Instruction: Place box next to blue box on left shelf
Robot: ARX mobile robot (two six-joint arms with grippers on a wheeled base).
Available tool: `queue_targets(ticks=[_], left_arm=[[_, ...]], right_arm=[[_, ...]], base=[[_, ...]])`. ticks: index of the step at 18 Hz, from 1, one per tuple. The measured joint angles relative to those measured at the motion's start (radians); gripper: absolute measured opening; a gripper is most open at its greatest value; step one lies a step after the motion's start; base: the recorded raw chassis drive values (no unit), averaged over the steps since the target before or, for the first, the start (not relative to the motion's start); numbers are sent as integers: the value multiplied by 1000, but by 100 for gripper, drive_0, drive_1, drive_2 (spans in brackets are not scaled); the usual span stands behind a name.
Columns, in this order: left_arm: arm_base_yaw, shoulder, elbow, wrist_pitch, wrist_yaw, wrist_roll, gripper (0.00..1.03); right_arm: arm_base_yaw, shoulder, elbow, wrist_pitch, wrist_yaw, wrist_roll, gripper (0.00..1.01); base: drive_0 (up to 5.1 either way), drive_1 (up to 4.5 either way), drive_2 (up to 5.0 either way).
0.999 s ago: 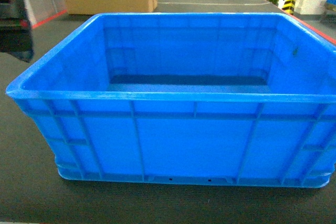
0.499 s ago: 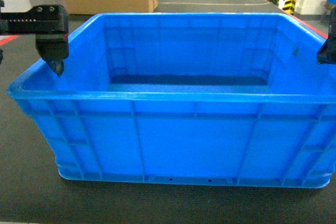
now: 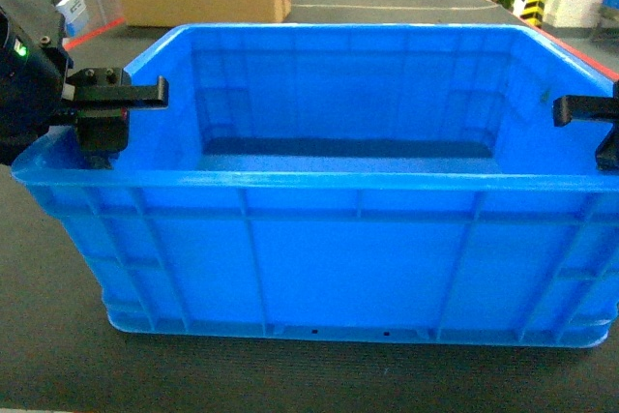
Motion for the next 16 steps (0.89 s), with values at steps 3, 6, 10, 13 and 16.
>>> queue_targets(ticks=[3, 6, 10, 13, 16], left_arm=[[2, 0, 0, -1, 8, 0, 38], [-1, -5, 0, 1, 28, 35, 16], [-8, -50, -57, 82, 66, 72, 10], [-37, -157, -159, 177, 35, 82, 10], [-76, -354, -270, 266, -57, 123, 10]], right_arm=[[0, -8, -4, -2, -13, 2, 9], [6, -12, -15, 2, -13, 11, 9], [8, -58, -60, 39, 1, 13, 9], [35, -175, -147, 108, 56, 1, 9], [82, -351, -219, 156, 108, -8, 9]], base=[[0, 0, 0], [0, 0, 0], [0, 0, 0], [0, 0, 0], [0, 0, 0]])
